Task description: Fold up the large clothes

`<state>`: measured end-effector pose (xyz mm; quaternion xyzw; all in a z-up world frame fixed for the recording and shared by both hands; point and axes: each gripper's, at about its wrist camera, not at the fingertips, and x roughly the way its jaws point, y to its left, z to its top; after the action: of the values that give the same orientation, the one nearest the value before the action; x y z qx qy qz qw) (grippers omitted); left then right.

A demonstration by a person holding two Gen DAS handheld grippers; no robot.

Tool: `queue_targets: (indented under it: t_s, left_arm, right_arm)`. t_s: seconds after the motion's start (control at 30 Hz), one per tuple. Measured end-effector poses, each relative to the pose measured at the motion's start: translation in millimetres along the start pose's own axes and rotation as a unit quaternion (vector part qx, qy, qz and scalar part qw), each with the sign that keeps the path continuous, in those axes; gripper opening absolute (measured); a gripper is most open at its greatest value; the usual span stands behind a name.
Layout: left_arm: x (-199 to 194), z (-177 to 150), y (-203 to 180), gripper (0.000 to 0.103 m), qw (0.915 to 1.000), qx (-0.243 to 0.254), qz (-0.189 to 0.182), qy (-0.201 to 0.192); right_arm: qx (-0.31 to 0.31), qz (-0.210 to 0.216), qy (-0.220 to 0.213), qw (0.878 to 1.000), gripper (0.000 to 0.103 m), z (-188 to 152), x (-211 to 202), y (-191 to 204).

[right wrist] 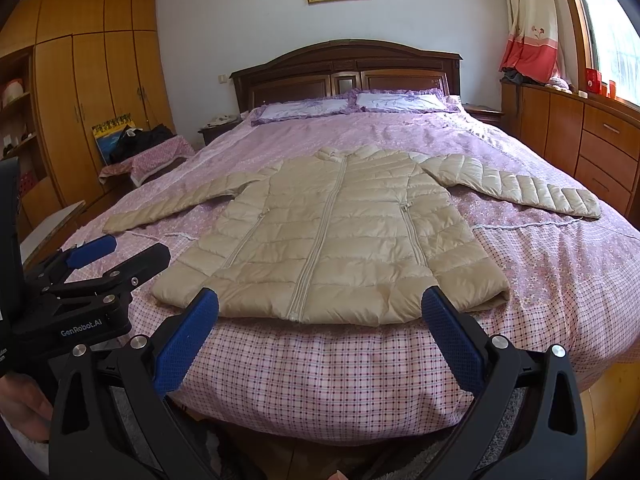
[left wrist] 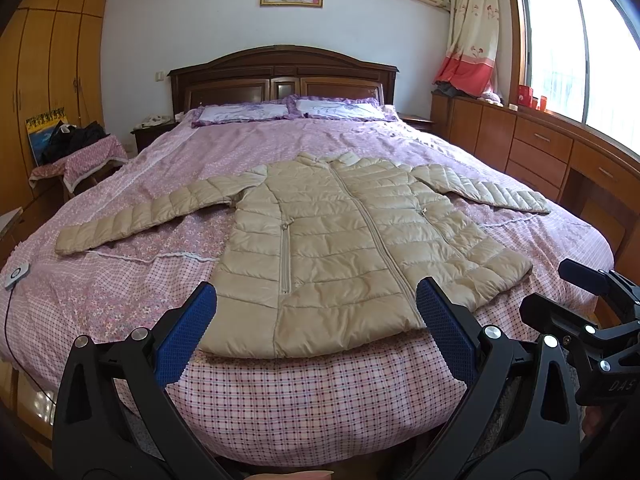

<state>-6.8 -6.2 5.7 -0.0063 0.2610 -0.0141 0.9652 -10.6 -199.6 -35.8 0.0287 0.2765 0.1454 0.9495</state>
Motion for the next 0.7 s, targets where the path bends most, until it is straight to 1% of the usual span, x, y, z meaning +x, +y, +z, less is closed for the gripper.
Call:
queue_targets:
  t_s: [0.07, 0.2, 0.5, 0.6, 0.7]
  left_arm:
    - [0.0, 0.0, 0.0, 0.099, 1.0, 0.002, 0.0, 0.0]
    - [-0.5, 1.9, 1.3, 0.099, 1.0, -0.005, -0.006, 0.002]
    - [-0.7, 3.2, 2.4, 0.099, 0.9997, -0.016, -0.02, 0.004]
    - [-0.3, 2.4, 2.1, 0.099, 0.9998, -0.014, -0.016, 0.004]
    - [0.4, 2.7, 3.5, 0.099, 0.9995, -0.02, -0.022, 0.006]
  right_arm:
    - [0.002, 0.0, -0.003, 1.0, 0.098, -0.2, -0.4, 0.3]
    - [0.013, 0.017, -0.002, 1.0, 0.098, -0.3, -1.3, -1.2]
    - [0.011, 0.013, -0.004, 1.0, 0.098, -0.3, -2.9, -1.1]
    - [0.011, 0.014, -0.003, 1.0, 0.098, 0.3, -3.3, -0.5]
    - [0.009, 0.014, -0.002, 1.0, 0.098, 0.7, -2.7, 0.2]
